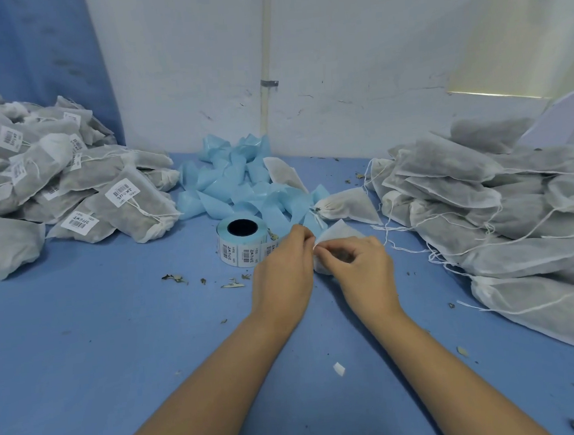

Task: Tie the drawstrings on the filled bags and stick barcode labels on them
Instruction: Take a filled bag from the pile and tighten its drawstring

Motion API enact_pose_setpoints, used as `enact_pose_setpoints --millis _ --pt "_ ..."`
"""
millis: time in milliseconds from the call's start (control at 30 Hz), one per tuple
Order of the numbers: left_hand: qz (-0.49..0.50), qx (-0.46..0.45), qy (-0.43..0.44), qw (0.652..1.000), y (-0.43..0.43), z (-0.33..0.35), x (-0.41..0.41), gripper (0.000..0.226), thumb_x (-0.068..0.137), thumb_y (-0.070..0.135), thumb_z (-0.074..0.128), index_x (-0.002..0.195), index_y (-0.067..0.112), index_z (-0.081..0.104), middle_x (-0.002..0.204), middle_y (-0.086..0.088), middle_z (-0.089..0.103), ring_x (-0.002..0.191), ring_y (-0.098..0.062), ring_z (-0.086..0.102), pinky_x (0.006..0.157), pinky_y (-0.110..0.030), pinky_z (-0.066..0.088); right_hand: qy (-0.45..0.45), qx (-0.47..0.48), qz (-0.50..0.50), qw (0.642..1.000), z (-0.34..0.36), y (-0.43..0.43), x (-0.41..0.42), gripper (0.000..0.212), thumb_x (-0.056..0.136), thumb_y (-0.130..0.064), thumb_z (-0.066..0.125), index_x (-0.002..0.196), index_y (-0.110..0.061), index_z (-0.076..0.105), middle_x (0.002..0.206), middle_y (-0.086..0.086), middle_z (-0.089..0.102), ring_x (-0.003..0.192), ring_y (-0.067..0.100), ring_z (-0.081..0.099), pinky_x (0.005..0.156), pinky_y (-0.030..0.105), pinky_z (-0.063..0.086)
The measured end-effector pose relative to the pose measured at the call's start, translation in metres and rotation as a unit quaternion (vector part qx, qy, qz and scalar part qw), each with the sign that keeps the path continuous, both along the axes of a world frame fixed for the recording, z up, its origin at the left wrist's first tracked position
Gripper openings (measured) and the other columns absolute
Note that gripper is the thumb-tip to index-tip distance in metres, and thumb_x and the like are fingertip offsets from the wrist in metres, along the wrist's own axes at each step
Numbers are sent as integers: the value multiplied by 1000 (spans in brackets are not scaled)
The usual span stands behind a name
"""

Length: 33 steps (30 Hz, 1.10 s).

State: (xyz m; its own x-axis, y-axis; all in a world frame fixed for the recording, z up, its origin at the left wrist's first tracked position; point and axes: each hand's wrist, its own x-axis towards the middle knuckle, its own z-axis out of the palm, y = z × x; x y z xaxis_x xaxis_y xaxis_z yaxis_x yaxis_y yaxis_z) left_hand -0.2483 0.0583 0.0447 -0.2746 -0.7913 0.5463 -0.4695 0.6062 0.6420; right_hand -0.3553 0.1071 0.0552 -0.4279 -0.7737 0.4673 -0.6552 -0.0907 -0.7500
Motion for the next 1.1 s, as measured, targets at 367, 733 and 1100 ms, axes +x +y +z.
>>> enact_pose_setpoints --millis 367,733,1100 --pt "-199 251 279 905 -1 6 -2 17 99 7 44 86 14 52 72 2 64 61 -9 65 57 -20 54 -249 -6 21 968 -1 -4 7 15 78 -6 71 68 -17 67 95 -3 55 71 -5 56 70 13 46" --pt "-160 146 191 957 -4 5 -1 14 96 9 51 87 16 56 73 8 60 60 4 54 61 -9 40 -419 4 136 898 8 0 -1 9 87 -6 60 78 -7 61 61 -4 56 60 7 50 57 12 44" --pt "-137 103 93 981 -5 3 0 10 97 22 51 89 24 58 82 10 62 71 1 52 68 -20 41 -495 -52 130 858 8 -1 -6 10 85 -7 62 81 -16 65 72 -5 61 65 7 52 59 13 43"
